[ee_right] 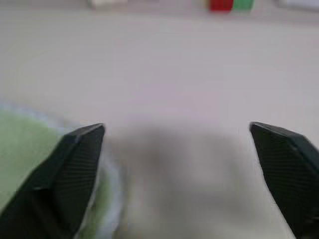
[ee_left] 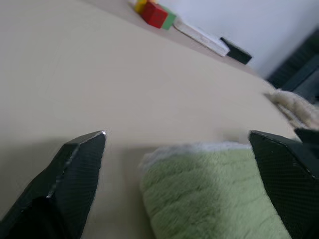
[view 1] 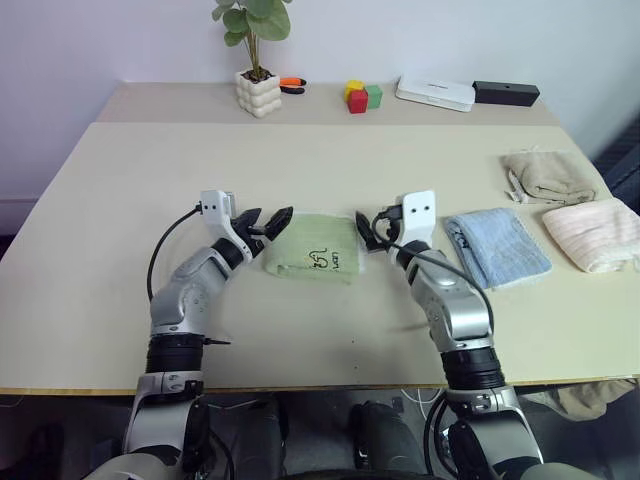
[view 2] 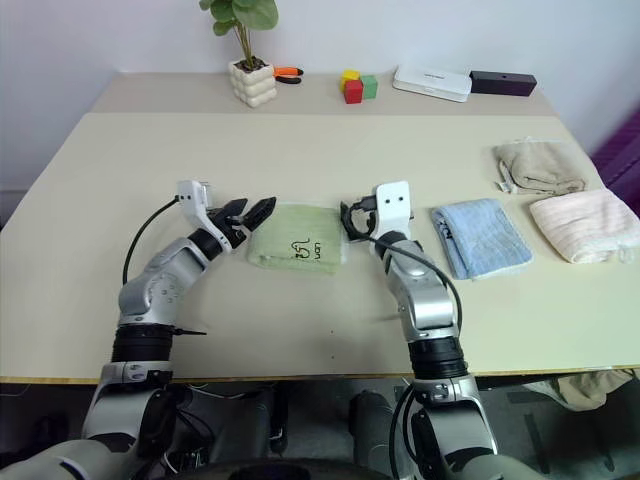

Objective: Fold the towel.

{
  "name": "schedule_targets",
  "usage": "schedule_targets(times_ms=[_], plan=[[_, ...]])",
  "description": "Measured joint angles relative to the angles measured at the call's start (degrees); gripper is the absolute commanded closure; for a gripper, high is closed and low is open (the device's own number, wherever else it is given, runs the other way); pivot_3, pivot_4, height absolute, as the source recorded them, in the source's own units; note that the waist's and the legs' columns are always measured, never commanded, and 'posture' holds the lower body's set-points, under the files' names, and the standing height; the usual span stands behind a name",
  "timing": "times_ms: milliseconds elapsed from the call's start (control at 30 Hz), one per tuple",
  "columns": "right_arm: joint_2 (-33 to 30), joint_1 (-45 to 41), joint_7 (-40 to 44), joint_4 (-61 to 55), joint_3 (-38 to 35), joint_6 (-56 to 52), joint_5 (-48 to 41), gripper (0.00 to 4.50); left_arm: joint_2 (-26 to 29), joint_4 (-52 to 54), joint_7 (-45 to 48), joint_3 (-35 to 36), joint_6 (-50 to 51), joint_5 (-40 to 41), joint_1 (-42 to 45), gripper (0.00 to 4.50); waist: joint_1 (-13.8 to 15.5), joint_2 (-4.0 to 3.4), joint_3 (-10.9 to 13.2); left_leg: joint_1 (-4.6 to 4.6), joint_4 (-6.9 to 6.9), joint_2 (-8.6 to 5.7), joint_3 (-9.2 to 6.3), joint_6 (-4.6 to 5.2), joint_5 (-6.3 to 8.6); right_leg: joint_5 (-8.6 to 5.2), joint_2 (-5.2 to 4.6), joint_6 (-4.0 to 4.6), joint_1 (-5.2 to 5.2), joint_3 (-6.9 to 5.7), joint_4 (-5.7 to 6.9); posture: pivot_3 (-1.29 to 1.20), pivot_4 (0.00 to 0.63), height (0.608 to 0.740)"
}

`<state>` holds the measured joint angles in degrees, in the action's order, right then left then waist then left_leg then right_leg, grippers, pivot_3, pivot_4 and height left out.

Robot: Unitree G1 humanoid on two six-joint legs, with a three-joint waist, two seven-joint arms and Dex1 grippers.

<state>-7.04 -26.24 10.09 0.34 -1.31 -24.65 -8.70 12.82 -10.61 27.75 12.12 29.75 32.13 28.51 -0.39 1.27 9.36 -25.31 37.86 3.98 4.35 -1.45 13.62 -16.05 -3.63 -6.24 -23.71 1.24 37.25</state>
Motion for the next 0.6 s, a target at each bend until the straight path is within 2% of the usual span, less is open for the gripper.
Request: schedule_targets(times_ms=[133, 267, 433, 600], plan=[[-3.4, -1.4, 5.6, -3.5, -1.5, -0.9, -3.9, 0.02, 4.5, 2.1, 1.8, 2.0, 2.6, 2.5, 1.4, 0.0, -0.4, 0.0, 0.0, 0.02, -0.05, 0.0, 0.0, 0.0, 0.0, 0.0, 0.0, -0.01, 0.0, 0.0, -0.01, 0.0, 0.15, 0.735], [-6.7, -2.0, 11.7, -4.2, -1.9, -2.4, -7.5, 0.02, 9.1, 1.9, 3.6, 6.0, 11.1, 8.6, 1.6, 0.0, -0.5, 0.0, 0.0, 0.02, -0.08, 0.0, 0.0, 0.0, 0.0, -0.01, 0.0, -0.01, -0.02, 0.0, -0.01, 0.0, 0.15, 0.735], [-15.8, -0.9, 27.7, -11.9, -0.3, -4.6, -15.4, 0.02, 16.0, -1.5, 4.0, 10.6, 30.8, 17.9, 1.5, 0.0, -0.3, -0.02, 0.1, 0.01, -0.12, 0.0, -0.01, 0.0, 0.0, -0.02, -0.02, -0.04, -0.04, -0.01, -0.01, 0.0, 0.15, 0.735], [-22.0, 2.1, 38.3, -16.6, 0.0, -6.1, -21.6, 0.02, 17.0, -7.4, 4.6, 13.3, 45.6, 24.2, 1.6, 0.0, -0.3, 0.03, 0.1, 0.04, -0.09, 0.0, -0.01, 0.0, 0.0, -0.03, -0.02, -0.03, 0.0, -0.03, -0.01, 0.0, 0.15, 0.735]])
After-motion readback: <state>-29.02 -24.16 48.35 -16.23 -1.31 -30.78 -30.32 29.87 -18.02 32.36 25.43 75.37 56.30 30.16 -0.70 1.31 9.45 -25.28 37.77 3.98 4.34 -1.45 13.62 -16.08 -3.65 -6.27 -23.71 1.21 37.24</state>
